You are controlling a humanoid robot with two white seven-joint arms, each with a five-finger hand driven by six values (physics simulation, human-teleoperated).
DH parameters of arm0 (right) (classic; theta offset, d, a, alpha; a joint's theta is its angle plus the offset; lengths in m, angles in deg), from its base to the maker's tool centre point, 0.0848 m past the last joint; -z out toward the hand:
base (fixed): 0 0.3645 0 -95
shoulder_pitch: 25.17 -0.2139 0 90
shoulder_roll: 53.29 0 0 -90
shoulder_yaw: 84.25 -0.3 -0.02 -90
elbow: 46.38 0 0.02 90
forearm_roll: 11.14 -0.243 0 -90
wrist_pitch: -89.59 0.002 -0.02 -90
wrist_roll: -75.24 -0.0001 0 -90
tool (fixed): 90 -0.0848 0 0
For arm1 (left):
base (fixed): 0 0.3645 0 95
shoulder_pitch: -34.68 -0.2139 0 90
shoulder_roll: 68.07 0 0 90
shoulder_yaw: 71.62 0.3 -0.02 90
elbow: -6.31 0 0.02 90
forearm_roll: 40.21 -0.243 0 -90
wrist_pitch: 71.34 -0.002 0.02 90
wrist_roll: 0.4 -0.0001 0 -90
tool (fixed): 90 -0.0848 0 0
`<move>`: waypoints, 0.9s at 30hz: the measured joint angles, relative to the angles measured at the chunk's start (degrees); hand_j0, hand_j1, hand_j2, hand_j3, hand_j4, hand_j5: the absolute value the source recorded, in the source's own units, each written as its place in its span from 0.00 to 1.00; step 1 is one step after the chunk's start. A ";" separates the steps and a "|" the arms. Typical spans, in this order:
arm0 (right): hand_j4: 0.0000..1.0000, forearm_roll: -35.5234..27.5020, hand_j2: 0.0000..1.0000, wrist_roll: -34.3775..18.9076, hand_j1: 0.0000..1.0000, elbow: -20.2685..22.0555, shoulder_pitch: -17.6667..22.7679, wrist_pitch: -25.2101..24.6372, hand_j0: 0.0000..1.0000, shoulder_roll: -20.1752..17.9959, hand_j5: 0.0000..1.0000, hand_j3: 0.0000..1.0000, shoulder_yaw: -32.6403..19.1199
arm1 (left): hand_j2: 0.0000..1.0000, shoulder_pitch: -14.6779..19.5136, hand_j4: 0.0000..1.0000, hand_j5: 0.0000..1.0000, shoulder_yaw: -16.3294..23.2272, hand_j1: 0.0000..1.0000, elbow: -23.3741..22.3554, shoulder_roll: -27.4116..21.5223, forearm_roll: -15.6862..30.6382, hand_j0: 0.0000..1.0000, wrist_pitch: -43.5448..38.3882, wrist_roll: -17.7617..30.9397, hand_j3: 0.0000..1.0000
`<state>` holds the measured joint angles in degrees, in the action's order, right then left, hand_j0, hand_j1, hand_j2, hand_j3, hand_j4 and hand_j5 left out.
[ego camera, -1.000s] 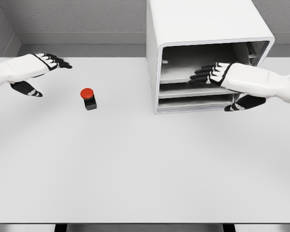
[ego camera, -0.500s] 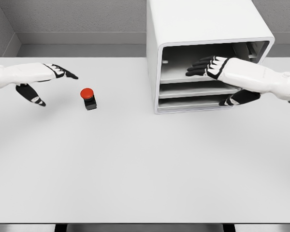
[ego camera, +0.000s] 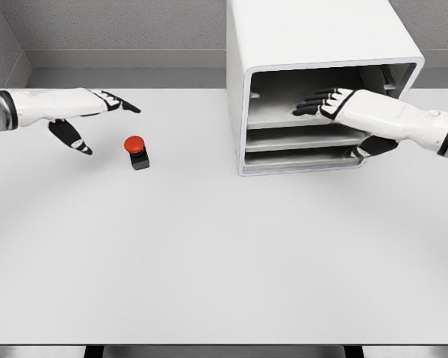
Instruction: Slide open multi-storey tabletop storage cabinets and put open load switch and slide close multi-storey tabletop storage cabinets
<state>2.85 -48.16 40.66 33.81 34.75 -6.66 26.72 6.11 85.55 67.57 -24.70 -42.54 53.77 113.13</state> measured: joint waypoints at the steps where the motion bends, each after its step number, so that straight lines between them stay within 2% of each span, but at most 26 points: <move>1: 1.00 0.11 1.00 -0.01 1.00 -0.75 -0.26 0.00 1.00 0.10 1.00 1.00 -0.01 | 1.00 0.00 1.00 1.00 0.14 1.00 0.02 0.43 -0.16 1.00 0.00 -0.02 1.00; 4: 1.00 0.40 1.00 -0.02 1.00 -2.78 -0.26 0.00 1.00 1.07 1.00 1.00 0.06 | 1.00 0.00 1.00 1.00 0.47 1.00 0.10 1.58 -1.13 1.00 0.00 -0.03 1.00; 9: 1.00 1.57 1.00 -0.10 1.00 -3.87 -0.88 0.00 1.00 2.84 1.00 1.00 0.20 | 1.00 0.00 1.00 1.00 0.76 1.00 0.12 3.30 -2.38 1.00 0.00 -0.09 1.00; 16: 1.00 5.53 1.00 -0.07 1.00 -5.04 -2.29 -0.01 1.00 5.66 1.00 1.00 0.31 | 1.00 0.09 1.00 1.00 2.78 1.00 0.14 4.32 -2.66 1.00 0.00 -0.12 1.00; 21: 1.00 7.97 1.00 -0.05 1.00 -7.84 -2.64 0.00 1.00 7.20 1.00 1.00 0.40 | 1.00 0.97 1.00 1.00 4.35 1.00 0.24 4.63 -2.70 1.00 -0.01 -0.22 1.00; 27: 1.00 8.76 1.00 -0.04 1.00 -9.34 -2.64 -0.07 1.00 8.02 1.00 1.00 0.46 | 1.00 1.32 1.00 1.00 6.07 1.00 0.21 5.44 -2.76 1.00 -0.01 -0.29 1.00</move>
<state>11.61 -48.19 31.32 31.17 34.68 1.37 27.18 7.43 91.62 67.79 -19.26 -45.30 53.76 112.84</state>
